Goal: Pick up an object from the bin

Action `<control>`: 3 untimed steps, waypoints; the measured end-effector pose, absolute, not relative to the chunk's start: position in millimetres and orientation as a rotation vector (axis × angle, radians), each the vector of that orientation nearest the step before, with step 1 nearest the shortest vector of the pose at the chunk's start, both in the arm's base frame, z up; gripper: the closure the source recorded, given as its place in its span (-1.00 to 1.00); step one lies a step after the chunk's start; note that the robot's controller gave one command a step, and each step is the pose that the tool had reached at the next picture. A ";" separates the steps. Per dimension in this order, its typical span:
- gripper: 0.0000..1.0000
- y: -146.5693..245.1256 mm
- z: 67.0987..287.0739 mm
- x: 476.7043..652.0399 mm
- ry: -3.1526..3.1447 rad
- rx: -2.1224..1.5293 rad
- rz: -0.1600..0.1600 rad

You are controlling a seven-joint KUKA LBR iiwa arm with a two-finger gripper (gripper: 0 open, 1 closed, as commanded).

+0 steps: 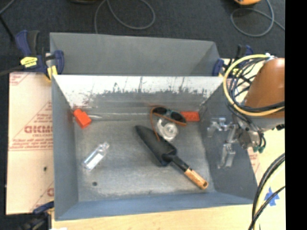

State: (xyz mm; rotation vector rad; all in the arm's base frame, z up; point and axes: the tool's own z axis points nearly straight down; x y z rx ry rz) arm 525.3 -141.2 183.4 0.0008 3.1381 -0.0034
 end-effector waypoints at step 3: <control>-1.00 -108.8 83.3 501.7 3.135 0.171 -0.002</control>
Offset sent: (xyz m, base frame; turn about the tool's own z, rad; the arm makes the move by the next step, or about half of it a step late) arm -0.0343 0.0326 -0.1134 0.1169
